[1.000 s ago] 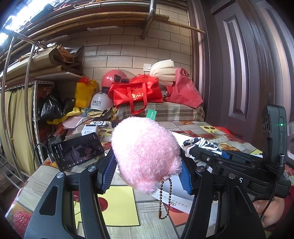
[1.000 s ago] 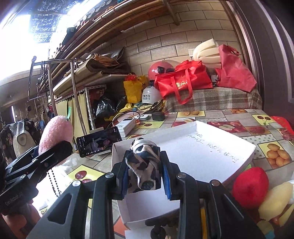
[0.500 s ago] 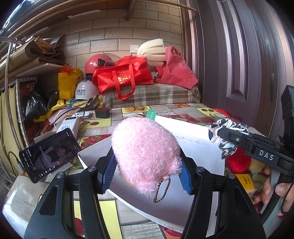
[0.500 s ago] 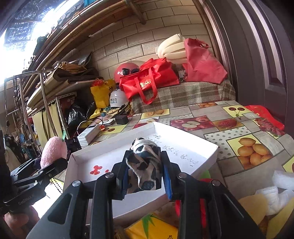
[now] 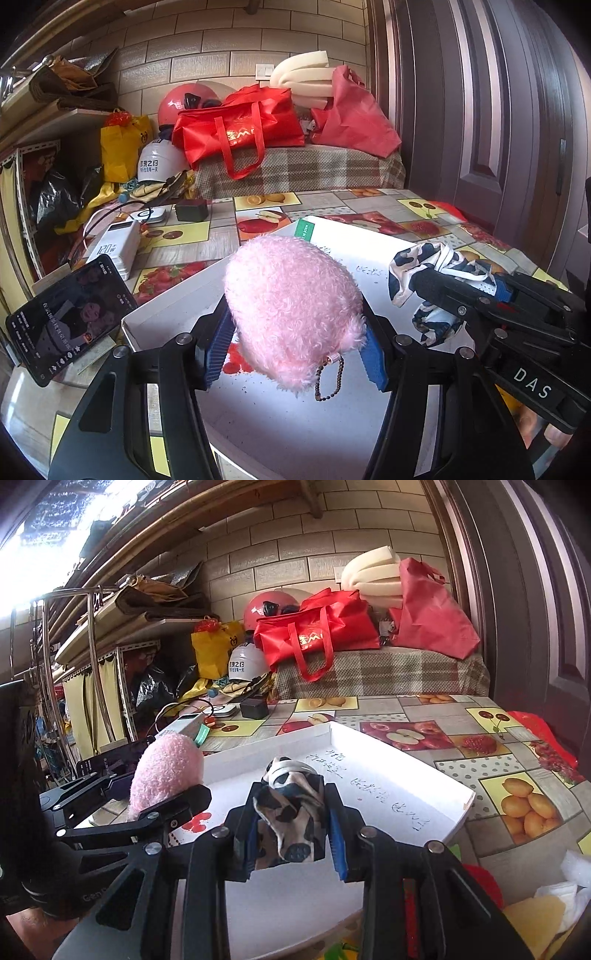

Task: Organize soft objects
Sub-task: 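Open the left gripper over the tray while the right releases the cloth inside, then move the left gripper to the braided hair ties and grasp them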

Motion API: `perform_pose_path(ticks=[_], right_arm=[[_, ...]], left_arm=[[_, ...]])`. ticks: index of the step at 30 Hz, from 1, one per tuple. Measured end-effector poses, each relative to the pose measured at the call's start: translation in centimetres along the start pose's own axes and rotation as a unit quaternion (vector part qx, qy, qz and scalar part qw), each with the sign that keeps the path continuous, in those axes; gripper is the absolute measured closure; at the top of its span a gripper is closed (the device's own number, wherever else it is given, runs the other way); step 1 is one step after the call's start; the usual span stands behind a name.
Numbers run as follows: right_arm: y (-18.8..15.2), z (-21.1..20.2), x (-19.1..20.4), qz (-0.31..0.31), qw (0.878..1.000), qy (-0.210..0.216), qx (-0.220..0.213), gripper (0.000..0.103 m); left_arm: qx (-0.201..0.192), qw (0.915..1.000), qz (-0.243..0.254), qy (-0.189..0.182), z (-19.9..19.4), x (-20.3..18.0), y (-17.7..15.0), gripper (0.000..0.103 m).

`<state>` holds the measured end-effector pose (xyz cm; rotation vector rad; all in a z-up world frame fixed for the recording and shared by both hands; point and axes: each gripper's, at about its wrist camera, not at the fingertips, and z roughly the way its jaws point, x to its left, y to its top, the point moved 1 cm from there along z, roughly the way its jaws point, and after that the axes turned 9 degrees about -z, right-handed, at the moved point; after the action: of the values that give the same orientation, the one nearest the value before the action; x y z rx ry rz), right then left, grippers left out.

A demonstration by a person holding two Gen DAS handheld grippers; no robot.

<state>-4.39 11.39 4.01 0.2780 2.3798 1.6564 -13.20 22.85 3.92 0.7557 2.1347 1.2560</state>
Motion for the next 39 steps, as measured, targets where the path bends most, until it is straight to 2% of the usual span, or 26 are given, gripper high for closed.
perform_pose_path(ticks=[4,5,6,7,9,11,26,28,32,39], right_arm=[[0.0,0.7,0.1,-0.004,1.000,0.004,0.019,0.067],[0.0,0.9,0.0,-0.003,1.000,0.003,0.024,0.063],[0.0,1.0,-0.1,0.000,1.000,-0.002,0.027,0.050],[-0.1,0.9,-0.3,0.005,1.000,-0.007,0.027,0.043],[-0.2,0.5,-0.9,0.020,1.000,-0.009,0.019,0.027],[-0.2,0.3,-1.1,0.026,1.000,-0.008,0.011,0.023],[0.2,-0.5,-0.2,0.004,1.000,-0.022,-0.015,0.022],[0.1,-0.6,-0.1,0.003,1.000,-0.023,-0.016,0.019],[0.1,-1.0,-0.4,0.010,0.999,-0.034,-0.022,0.001],[-0.4,-2.8,-0.9,0.029,0.998,-0.020,-0.048,0.000]], left_arm=[[0.028,0.9996,-0.009,0.006,1.3,0.4,0.2,0.041],[0.035,0.9993,-0.012,0.012,1.6,0.4,0.2,0.038],[0.039,0.9990,-0.015,0.018,1.7,0.6,0.2,0.034],[0.039,0.9987,-0.020,0.025,1.8,0.8,0.2,0.032],[0.031,0.9984,-0.038,0.030,1.5,1.4,0.2,0.009],[0.026,0.9977,-0.055,0.031,1.3,2.1,0.3,0.000],[-0.009,0.9977,-0.049,0.047,0.1,2.0,0.3,0.000],[-0.011,0.9977,-0.049,0.047,0.1,2.0,0.4,0.000],[-0.018,0.9976,-0.048,0.046,-0.2,2.1,0.4,0.000],[-0.074,0.9961,-0.029,0.038,-2.3,1.2,0.2,0.000]])
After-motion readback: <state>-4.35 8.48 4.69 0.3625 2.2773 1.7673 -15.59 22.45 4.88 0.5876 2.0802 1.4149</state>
